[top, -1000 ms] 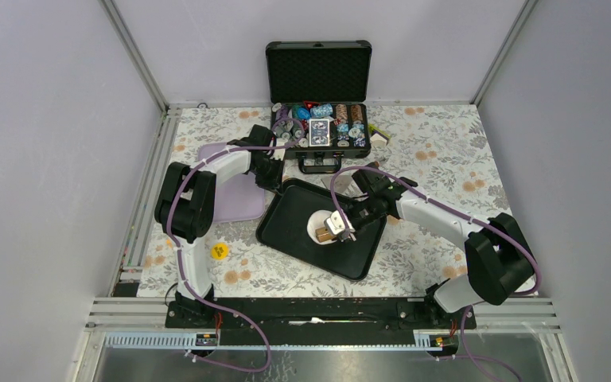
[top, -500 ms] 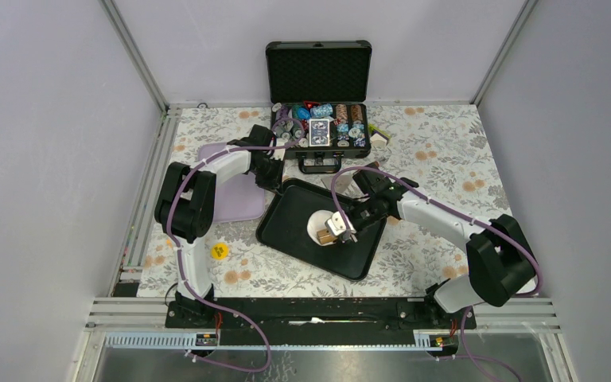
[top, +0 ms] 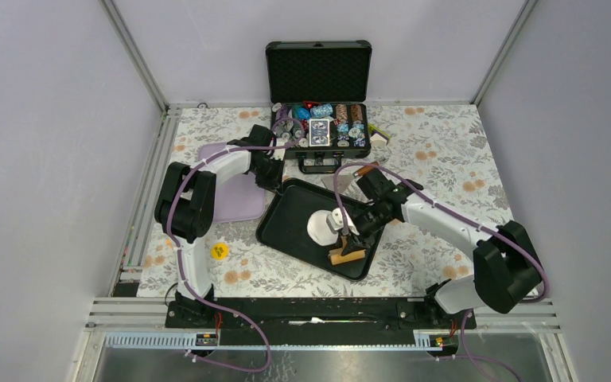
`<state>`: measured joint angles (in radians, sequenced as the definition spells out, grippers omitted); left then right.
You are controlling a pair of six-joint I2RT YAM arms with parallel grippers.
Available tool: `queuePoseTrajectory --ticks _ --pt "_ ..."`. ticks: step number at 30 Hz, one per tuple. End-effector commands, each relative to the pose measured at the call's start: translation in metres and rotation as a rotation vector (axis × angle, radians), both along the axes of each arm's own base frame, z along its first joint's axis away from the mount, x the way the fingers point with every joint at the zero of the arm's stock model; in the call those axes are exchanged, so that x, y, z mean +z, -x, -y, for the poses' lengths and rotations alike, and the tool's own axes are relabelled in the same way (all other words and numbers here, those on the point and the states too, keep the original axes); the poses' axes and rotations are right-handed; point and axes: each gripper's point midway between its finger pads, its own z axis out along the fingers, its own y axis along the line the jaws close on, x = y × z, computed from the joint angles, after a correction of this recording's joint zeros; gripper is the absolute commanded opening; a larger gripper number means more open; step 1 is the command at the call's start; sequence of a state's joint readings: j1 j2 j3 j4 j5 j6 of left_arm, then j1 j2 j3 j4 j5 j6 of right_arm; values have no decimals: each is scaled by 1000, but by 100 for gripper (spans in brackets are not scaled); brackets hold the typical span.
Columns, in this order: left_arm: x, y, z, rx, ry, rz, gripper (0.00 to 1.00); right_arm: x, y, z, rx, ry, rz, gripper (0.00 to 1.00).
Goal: Roll out the dumpling wrappers from the dough
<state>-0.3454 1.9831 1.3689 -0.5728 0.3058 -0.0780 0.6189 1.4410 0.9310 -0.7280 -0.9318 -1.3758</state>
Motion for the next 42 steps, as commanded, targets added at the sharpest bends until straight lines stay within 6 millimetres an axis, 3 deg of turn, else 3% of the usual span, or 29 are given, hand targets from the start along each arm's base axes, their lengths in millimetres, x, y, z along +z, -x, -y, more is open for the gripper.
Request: queuePoseTrajectory --ticks 1,7,9,11,17,23,28,36,42 --pt "-38 37 -10 -20 -88 -153 0 23 -16 -5 -278 29 -101 0" --pt "-38 37 -10 -18 -88 -152 0 108 -82 -40 -638 -263 -45 0" --pt "-38 37 -10 -18 -88 -152 0 123 -101 -47 -742 -306 -85 0" --pt "-39 37 -10 -17 -90 -154 0 127 -120 -51 -858 -333 -129 0" --pt "-38 37 -10 -16 -91 -153 0 87 -150 -53 -1030 -322 -181 0" --pt "-38 37 -10 -16 -91 -154 0 18 -153 -49 -1105 -140 -256 0" --pt "-38 37 -10 -16 -91 -151 0 -18 -130 -42 -1070 1 -299 0" --pt "-37 36 -10 -12 -92 -146 0 -47 -84 -40 -974 101 -310 0" --pt "-38 36 -11 -11 -93 -147 0 -64 -64 -34 -952 152 -364 0"
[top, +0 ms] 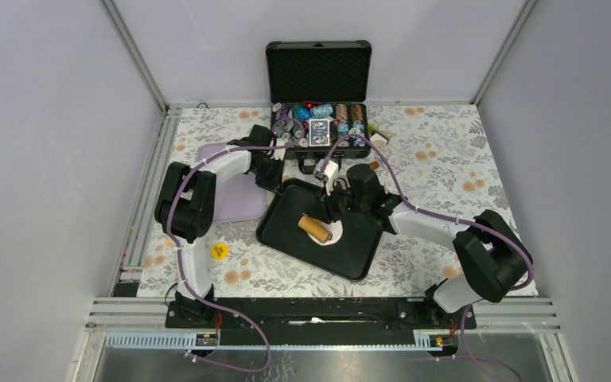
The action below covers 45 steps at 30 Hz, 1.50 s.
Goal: Roll out the dumpling wrappers from the dough
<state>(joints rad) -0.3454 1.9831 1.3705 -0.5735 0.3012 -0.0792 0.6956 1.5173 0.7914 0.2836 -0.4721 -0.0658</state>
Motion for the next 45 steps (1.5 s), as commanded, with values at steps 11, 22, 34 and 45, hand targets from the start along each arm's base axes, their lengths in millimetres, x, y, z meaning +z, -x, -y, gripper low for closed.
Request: queuePoseTrajectory --ticks 11,22,34,45 --pt "-37 36 -10 -13 -90 -146 0 -69 67 29 80 126 -259 0" --pt "-38 36 -11 -11 -94 -151 0 -57 73 10 124 85 -261 0" --pt "-38 37 -10 -13 -93 -151 0 67 1 13 53 -125 -40 0" --pt "-38 37 -10 -15 -90 -151 0 -21 2 37 105 8 -61 0"
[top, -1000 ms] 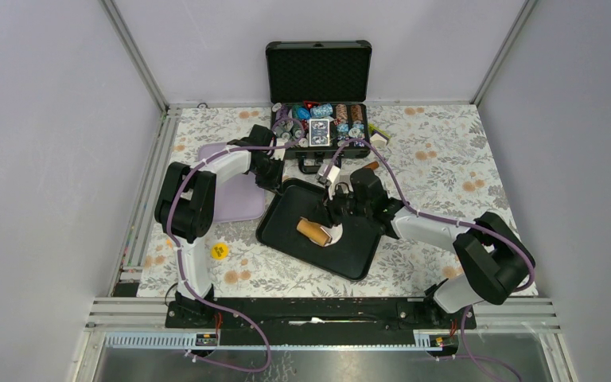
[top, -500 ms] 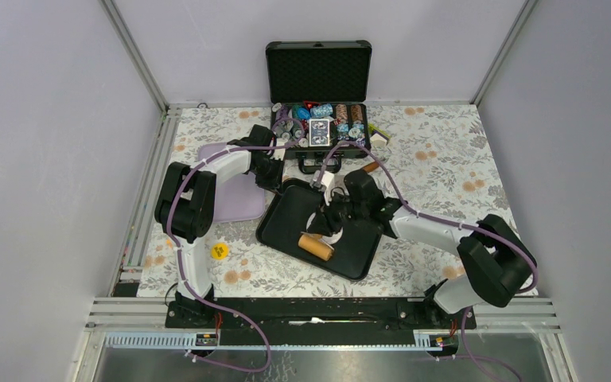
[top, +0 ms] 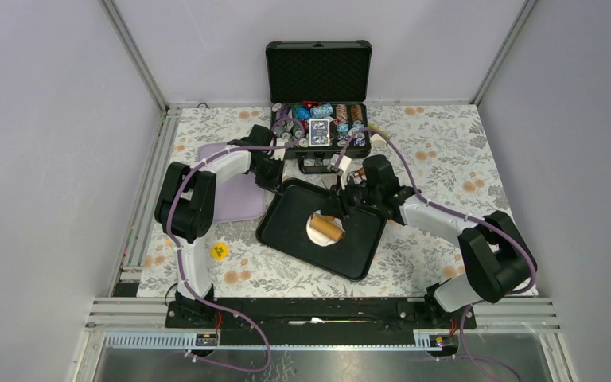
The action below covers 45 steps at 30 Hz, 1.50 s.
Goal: Roll out the dumpling wrappers from the dough
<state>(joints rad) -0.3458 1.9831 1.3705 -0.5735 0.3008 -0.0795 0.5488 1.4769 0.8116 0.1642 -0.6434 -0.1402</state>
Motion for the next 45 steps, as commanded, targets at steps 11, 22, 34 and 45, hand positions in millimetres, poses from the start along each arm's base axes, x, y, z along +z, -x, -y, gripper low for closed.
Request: queuePoseTrajectory --ticks 11,22,34,45 --pt "-38 37 -10 -15 -88 -154 0 -71 77 10 168 27 -168 0" --pt "-39 37 -10 -14 -90 -157 0 0 48 -15 154 -64 -69 0" --pt "-38 37 -10 -17 -90 -154 0 -7 -46 -3 -137 15 123 0" --pt "-38 36 -10 -15 -89 -155 0 -90 33 0 27 220 -93 0"
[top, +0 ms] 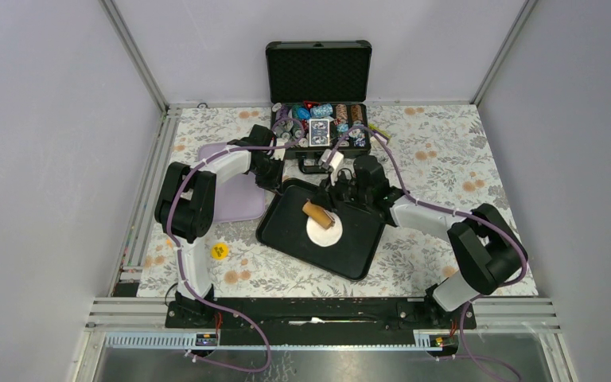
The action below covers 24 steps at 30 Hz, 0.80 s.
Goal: Roll out the dumpling wrappers from the dough
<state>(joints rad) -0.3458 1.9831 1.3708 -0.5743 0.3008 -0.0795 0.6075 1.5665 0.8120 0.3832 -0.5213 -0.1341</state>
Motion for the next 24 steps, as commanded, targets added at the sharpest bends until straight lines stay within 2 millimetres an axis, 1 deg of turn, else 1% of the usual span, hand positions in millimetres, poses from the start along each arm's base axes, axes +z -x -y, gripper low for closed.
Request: queuePoseTrajectory --ticks 1,7,13,15,19,22,24 --pt "-38 36 -10 -15 -88 -154 0 -87 66 24 74 246 -242 0" --pt "-38 36 -10 -14 -90 -153 0 -98 88 17 130 295 -290 0" --pt "-38 36 -10 -14 -89 -151 0 -109 102 17 154 306 -341 0" --pt "-38 36 -10 -14 -89 -150 0 -106 103 15 160 296 -341 0" --pt "-38 36 -10 -14 -90 -148 0 -87 104 4 187 217 -314 0" --pt "-38 36 -10 -12 -90 -149 0 -91 112 1 207 224 -332 0" --pt "-38 36 -10 -12 -90 -148 0 -92 113 0 210 221 -342 0"
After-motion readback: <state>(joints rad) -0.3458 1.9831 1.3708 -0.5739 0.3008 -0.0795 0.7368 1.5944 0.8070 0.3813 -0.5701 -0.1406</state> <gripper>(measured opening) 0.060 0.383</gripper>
